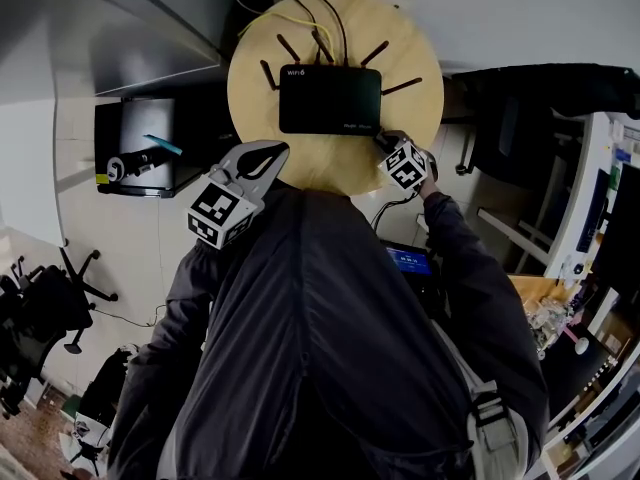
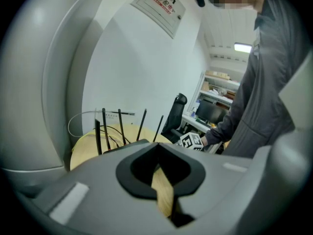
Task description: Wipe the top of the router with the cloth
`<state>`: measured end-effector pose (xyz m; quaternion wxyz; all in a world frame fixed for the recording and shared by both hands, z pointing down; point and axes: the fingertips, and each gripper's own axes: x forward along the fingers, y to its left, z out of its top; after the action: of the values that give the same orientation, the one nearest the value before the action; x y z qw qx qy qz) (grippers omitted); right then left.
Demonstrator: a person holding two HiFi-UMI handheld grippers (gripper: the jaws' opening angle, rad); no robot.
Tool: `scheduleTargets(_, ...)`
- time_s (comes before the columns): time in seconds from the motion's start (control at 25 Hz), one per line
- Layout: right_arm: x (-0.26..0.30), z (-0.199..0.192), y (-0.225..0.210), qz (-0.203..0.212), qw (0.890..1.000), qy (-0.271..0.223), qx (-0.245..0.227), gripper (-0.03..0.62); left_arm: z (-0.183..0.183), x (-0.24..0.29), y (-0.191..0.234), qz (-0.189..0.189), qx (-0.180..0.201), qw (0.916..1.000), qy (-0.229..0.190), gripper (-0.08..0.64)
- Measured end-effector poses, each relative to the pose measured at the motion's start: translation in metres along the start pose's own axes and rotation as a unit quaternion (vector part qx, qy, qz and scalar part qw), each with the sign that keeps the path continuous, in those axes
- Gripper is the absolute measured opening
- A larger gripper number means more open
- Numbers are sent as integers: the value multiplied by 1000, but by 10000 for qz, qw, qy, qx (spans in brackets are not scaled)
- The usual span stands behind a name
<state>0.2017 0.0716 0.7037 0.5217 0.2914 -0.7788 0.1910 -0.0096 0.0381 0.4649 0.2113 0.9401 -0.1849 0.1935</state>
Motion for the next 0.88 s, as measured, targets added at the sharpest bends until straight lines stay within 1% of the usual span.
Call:
scheduleTargets(0.08, 0, -4, -7, -112, 9990, 54, 437, 32, 0, 0, -1, -14, -11, 10000, -6, -9)
scheduleTargets(0.16, 0, -6, -9, -100, 9962, -7, 868, 32, -1, 0, -1, -26, -36, 10000, -2, -8)
scheduleTargets(0.24, -1, -6, -4, -14, 9941, 14, 1086, 32, -2, -1, -1, -24, -34, 10000, 4, -9)
scheduleTargets(0.28, -3, -4, 1, 24, 9941, 53, 1081, 32, -3, -1, -2, -24, -28, 10000, 6, -9)
scheduleTargets(0.36, -7, 10, 22, 185, 9962, 43, 847, 32, -4, -3, -2, -23, -17, 10000, 4, -9)
scheduleTargets(0.48, -7, 49, 63, 654, 9967, -240, 427, 32, -5, -6, -3, 5, -40, 10000, -25, -9)
scheduleTargets(0.6, 5, 89, 92, 961, 9935, -533, 307, 33, -7, -10, -5, 38, -70, 10000, -13, -9)
scheduleTargets(0.68, 14, 116, 101, 1066, 9907, -744, 404, 32, -10, -14, -6, 54, -87, 9999, -13, -9)
scheduleTargets(0.76, 25, 137, 110, 1184, 9868, -801, 765, 33, -13, -19, -5, 98, -96, 9999, -34, -9)
scheduleTargets(0.84, 36, 151, 117, 1310, 9816, -762, 1165, 32, -15, -25, -2, 175, -146, 9997, -51, -9)
scheduleTargets(0.88, 41, 157, 121, 1358, 9795, -740, 1288, 32, -16, -27, -1, 210, -166, 9996, -65, -9)
